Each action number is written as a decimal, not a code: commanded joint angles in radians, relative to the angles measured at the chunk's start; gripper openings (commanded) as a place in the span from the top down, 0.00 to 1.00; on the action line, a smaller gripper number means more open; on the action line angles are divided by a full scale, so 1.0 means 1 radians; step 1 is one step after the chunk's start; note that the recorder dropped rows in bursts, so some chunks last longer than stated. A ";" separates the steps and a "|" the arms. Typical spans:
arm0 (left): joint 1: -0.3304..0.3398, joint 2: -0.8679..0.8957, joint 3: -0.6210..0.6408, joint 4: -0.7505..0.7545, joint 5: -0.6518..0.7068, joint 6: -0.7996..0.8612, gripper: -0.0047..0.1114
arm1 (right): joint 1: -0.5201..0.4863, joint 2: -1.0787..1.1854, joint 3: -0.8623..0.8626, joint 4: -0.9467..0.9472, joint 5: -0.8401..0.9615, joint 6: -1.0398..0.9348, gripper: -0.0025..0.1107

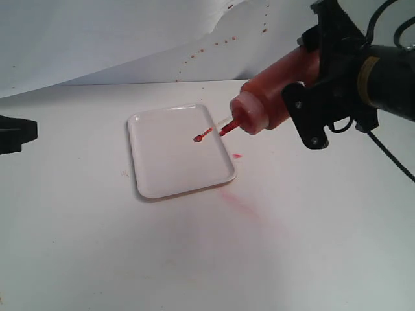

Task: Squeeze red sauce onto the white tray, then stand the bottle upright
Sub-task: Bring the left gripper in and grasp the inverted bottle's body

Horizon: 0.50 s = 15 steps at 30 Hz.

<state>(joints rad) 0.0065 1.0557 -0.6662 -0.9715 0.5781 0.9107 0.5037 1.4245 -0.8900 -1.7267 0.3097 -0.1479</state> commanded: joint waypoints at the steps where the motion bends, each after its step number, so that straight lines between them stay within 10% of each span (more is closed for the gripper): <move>1: -0.007 0.096 -0.071 -0.174 0.137 0.257 0.95 | 0.068 -0.009 -0.020 -0.018 0.070 -0.034 0.98; 15: -0.007 0.288 -0.120 -0.561 0.272 0.842 0.49 | 0.222 -0.009 -0.020 -0.018 0.147 -0.174 0.98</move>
<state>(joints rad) 0.0065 1.3242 -0.7804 -1.4463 0.8088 1.6522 0.7046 1.4245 -0.8900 -1.7332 0.4374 -0.2948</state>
